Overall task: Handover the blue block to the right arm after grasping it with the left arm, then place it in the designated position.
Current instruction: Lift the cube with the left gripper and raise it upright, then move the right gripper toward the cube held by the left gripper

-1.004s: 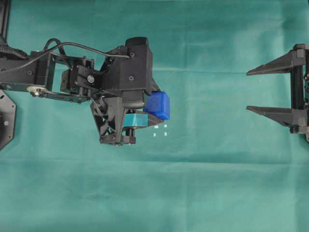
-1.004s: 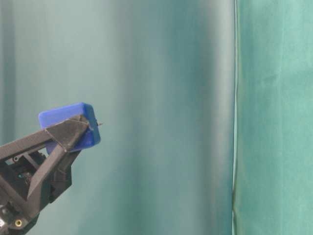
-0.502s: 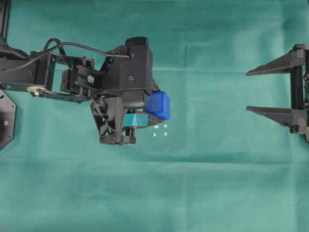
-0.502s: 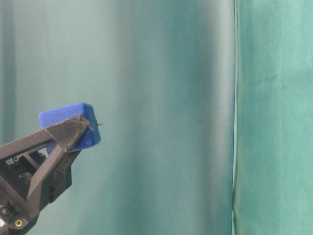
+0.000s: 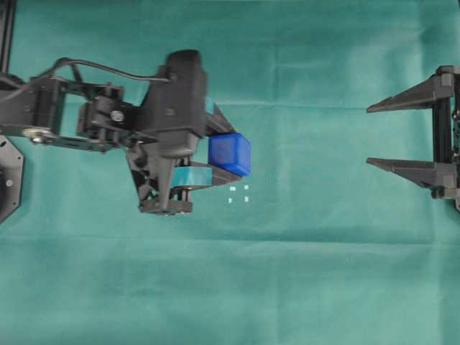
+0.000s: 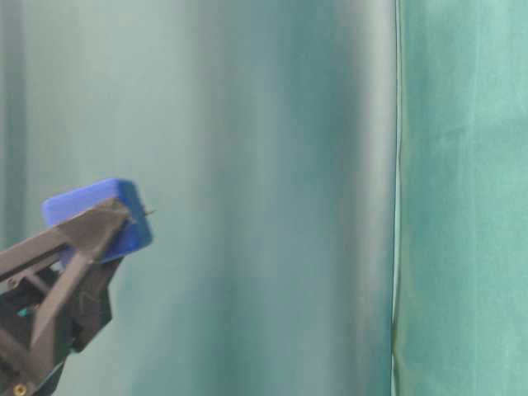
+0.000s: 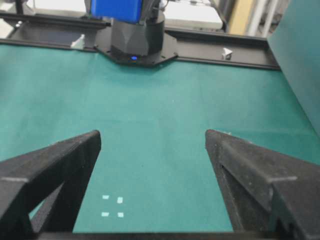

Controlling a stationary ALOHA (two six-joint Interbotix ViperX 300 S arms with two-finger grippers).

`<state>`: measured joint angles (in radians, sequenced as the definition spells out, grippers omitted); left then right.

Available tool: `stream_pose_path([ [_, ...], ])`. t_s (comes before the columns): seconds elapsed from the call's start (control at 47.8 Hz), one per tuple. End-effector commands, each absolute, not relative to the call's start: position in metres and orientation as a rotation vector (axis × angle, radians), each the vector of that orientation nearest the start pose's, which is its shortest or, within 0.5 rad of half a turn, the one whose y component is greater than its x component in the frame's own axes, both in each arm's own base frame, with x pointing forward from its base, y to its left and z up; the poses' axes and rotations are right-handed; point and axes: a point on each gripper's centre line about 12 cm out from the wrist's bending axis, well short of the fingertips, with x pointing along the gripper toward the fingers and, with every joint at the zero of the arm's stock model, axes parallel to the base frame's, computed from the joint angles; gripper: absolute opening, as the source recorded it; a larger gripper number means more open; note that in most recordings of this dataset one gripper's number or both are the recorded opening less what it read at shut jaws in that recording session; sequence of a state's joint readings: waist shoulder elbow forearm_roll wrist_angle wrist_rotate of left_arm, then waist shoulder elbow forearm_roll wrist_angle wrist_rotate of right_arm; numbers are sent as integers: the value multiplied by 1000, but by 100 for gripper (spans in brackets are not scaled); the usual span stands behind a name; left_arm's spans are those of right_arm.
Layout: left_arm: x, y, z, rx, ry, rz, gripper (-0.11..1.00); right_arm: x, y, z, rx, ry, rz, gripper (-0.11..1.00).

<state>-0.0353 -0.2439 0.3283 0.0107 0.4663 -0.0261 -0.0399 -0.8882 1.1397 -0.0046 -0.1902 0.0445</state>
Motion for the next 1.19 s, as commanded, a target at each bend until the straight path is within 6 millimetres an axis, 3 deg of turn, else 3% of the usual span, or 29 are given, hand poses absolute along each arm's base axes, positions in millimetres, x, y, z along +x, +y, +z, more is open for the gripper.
stream_pose_path([
  [0.0,375,-14,366,-3,446,-31,46,216,-8,292,36,32,-39,94],
  [0.377,351,-13,370,-17,163,-36,46,216,-8,293,28,27,-37,94],
  [0.879,350,-14,362,-24,162,-38,46,216,-9,293,25,26,-38,94],
  [1.172,350,-13,363,-24,160,-36,46,218,-8,306,-31,7,-32,94],
])
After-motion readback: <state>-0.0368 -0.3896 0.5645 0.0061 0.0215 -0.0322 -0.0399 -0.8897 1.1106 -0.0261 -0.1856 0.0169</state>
